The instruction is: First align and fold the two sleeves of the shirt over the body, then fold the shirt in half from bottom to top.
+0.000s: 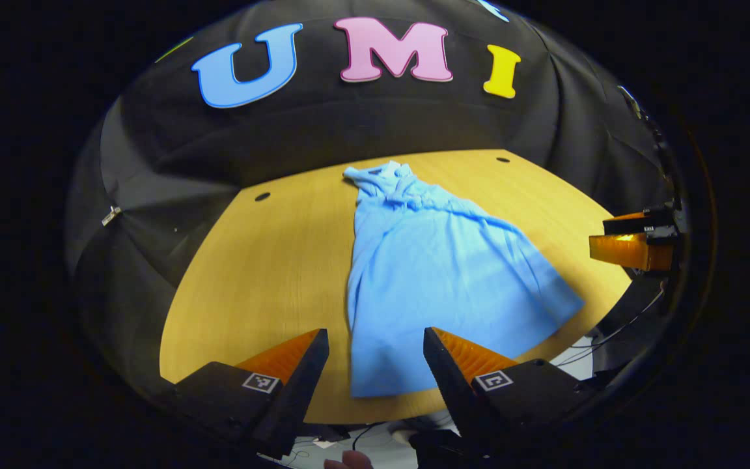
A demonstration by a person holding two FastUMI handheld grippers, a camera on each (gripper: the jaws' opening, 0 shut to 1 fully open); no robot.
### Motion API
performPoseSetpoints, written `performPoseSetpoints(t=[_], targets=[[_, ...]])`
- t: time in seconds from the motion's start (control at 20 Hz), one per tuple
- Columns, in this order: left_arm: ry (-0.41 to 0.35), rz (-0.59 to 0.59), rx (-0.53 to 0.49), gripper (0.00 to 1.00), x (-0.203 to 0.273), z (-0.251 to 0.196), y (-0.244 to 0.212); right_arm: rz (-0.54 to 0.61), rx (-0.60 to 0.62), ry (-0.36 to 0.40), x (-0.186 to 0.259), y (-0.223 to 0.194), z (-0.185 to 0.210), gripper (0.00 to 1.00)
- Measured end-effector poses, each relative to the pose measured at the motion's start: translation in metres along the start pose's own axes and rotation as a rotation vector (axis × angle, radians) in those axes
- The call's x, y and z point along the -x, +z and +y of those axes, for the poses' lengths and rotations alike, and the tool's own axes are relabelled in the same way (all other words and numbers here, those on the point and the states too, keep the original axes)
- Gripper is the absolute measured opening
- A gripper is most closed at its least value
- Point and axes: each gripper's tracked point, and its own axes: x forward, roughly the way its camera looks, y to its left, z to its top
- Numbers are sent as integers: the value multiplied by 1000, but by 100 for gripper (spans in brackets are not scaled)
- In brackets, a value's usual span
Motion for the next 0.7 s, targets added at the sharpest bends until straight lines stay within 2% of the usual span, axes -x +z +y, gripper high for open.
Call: performPoseSetpoints(t=[0.15, 0.3, 0.7], targets=[[3, 53, -7, 93, -7, 0, -24, 49, -14, -16, -5, -23, -2, 98], [7, 99, 27, 93, -17, 1, -41, 103, -30, -22, -13, -45, -1, 98], [11, 151, 50, 94, -28, -1, -56, 188, -26, -25, -35, -78, 4, 98]])
